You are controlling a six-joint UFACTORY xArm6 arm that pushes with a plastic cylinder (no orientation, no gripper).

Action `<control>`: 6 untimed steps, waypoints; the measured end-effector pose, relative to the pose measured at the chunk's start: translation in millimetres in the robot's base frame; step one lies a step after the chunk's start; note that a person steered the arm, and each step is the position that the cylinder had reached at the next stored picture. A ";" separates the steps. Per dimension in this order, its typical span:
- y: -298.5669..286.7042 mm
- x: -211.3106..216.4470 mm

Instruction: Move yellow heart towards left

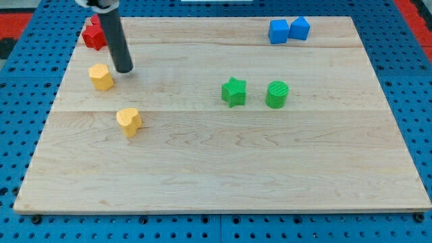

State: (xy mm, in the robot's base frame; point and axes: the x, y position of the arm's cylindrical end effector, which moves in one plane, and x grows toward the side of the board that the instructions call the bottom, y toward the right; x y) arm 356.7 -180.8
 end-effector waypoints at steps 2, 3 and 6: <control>21.7 24.3; 75.9 -1.9; 62.2 116.6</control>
